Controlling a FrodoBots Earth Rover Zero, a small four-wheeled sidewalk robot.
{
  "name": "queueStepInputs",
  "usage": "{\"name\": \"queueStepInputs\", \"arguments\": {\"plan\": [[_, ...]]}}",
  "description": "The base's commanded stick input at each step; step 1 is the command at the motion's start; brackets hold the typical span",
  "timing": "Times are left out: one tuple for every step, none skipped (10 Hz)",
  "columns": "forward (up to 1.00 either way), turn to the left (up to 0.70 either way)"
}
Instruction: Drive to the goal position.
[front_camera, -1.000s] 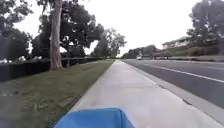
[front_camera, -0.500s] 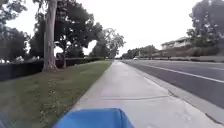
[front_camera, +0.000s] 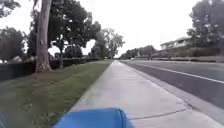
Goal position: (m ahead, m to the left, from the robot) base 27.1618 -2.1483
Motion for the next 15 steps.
{"name": "queueStepInputs", "arguments": {"plan": [[1.00,0.00],[1.00,0.00],[1.00,0.00],[1.00,0.00],[1.00,0.00],[1.00,0.00],[1.00,0.00],[1.00,0.00],[1.00,0.00],[1.00,0.00],[1.00,0.00],[1.00,0.00],[1.00,0.00],[1.00,0.00],[1.00,0.00]]}}
